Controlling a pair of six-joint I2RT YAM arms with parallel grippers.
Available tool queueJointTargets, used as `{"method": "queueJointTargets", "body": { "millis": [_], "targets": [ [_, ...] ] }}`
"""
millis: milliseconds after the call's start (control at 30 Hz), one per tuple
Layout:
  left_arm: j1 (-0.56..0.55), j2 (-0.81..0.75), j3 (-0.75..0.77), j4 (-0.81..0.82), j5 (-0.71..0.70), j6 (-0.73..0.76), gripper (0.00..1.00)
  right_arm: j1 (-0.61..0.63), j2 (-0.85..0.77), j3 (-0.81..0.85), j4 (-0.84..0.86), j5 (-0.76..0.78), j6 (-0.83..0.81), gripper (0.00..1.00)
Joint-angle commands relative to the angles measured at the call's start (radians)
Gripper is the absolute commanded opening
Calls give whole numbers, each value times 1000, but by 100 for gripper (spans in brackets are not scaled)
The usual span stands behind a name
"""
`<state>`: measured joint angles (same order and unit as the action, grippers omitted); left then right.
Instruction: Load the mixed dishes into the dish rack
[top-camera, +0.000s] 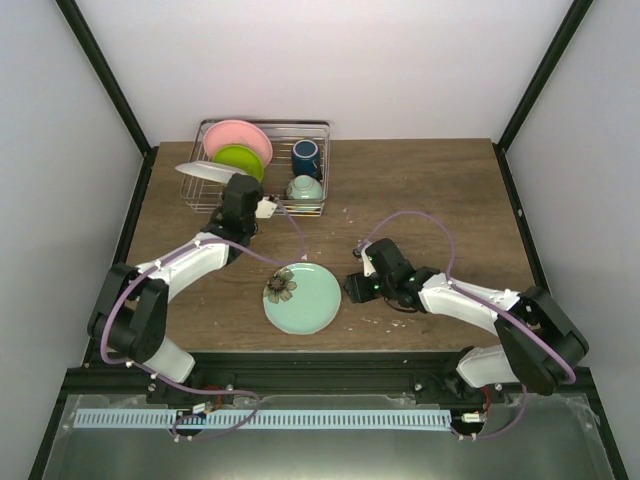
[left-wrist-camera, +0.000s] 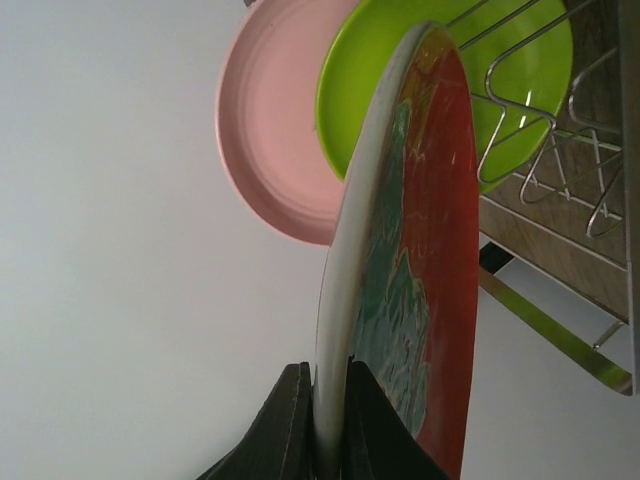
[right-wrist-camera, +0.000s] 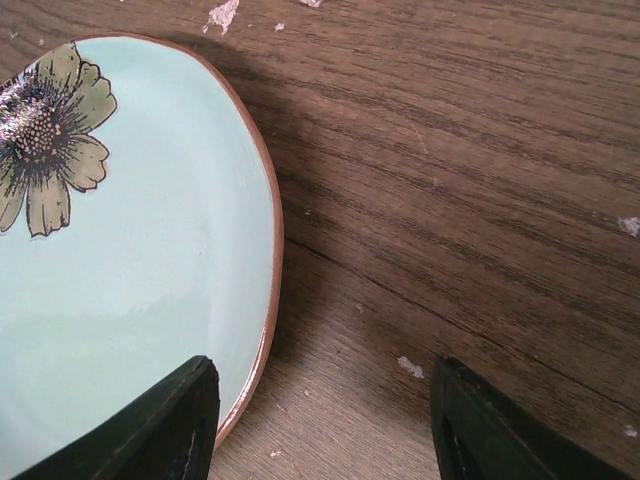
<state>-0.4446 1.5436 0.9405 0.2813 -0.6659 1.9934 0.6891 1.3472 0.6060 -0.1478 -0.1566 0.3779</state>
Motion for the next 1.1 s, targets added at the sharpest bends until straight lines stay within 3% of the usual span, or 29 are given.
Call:
{"method": "queueJointTargets", "body": {
  "millis": [0,400,1067],
  "targets": [
    [3,-23,101,107,-45,23,0,-7,-2,22,16,-3,-10,59],
    [3,-37,115,9,-47,-56,0,-8,2,13,24,-9,-5,59],
    [3,47,185,39,-119,-88,0,-9,32,6,42,-18,-14,59]
  ]
}}
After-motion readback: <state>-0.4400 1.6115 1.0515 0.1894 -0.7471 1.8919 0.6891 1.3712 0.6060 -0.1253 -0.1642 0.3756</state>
